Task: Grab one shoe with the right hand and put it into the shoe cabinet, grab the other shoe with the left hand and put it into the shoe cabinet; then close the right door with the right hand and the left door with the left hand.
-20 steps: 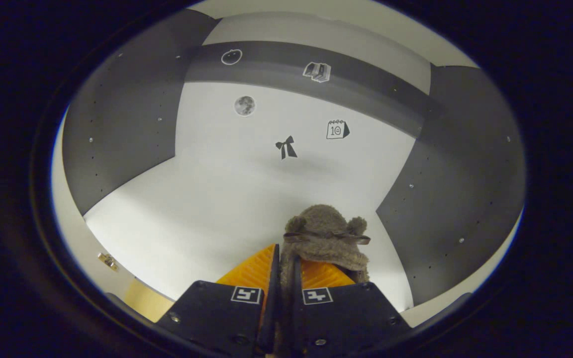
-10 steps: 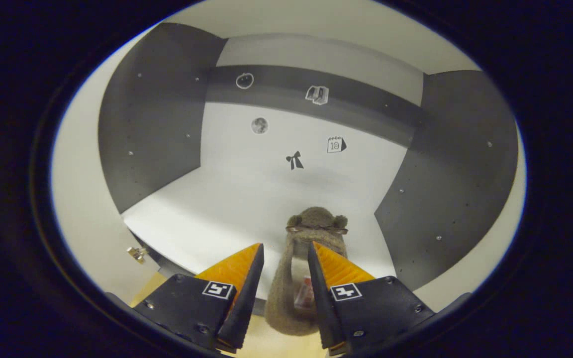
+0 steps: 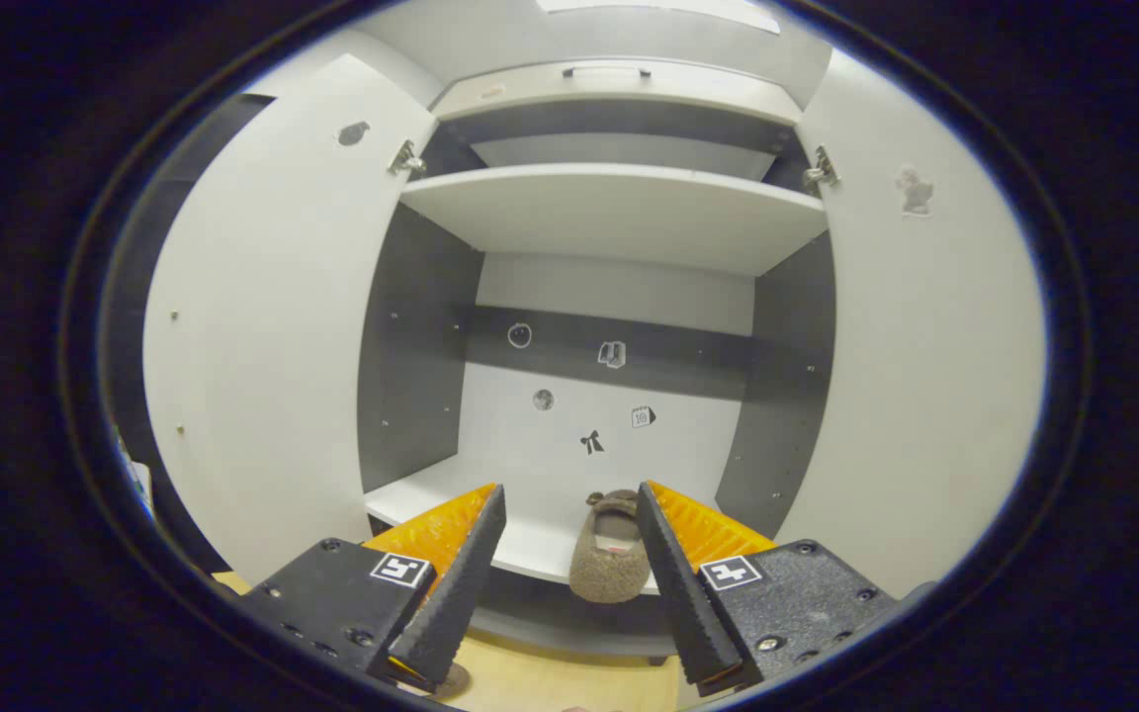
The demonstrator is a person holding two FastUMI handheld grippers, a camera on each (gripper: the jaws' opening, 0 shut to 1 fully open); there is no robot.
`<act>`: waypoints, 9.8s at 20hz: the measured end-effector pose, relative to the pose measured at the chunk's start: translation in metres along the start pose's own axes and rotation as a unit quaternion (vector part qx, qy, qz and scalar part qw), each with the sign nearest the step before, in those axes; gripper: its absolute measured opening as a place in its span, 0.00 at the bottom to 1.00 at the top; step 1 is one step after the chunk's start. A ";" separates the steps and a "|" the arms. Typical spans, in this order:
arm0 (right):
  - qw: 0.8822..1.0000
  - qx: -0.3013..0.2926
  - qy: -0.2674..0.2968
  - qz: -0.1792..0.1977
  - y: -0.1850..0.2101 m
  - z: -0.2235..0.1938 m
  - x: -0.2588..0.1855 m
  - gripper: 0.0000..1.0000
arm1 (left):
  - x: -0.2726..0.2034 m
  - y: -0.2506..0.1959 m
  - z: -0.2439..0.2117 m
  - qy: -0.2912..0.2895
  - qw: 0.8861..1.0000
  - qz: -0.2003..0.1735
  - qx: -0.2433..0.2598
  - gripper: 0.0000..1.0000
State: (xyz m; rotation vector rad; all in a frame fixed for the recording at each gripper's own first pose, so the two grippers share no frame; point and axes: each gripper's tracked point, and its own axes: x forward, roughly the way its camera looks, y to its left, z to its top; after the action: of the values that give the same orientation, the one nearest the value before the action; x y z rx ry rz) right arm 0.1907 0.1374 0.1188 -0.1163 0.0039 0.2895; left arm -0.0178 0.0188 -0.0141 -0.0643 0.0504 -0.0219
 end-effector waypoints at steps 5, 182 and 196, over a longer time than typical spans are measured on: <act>0.999 -0.004 -0.029 -0.016 0.006 -0.033 -0.071 0.88 | 0.002 -0.017 0.001 0.002 1.000 -0.016 0.003 0.95; 0.968 0.017 -0.130 -0.215 -0.237 0.035 -0.232 0.95 | 0.005 -0.044 -0.016 -0.006 1.000 0.009 0.027 0.95; 0.974 0.011 -0.067 -0.218 -0.296 0.018 -0.142 0.99 | 0.012 -0.047 -0.013 -0.009 0.999 0.010 0.034 0.95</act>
State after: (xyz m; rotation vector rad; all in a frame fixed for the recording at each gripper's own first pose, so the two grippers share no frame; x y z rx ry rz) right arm 0.1383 -0.1824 0.1734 -0.0726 -0.1519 -0.1422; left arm -0.0070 -0.0293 -0.0250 0.0049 0.0315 -0.0039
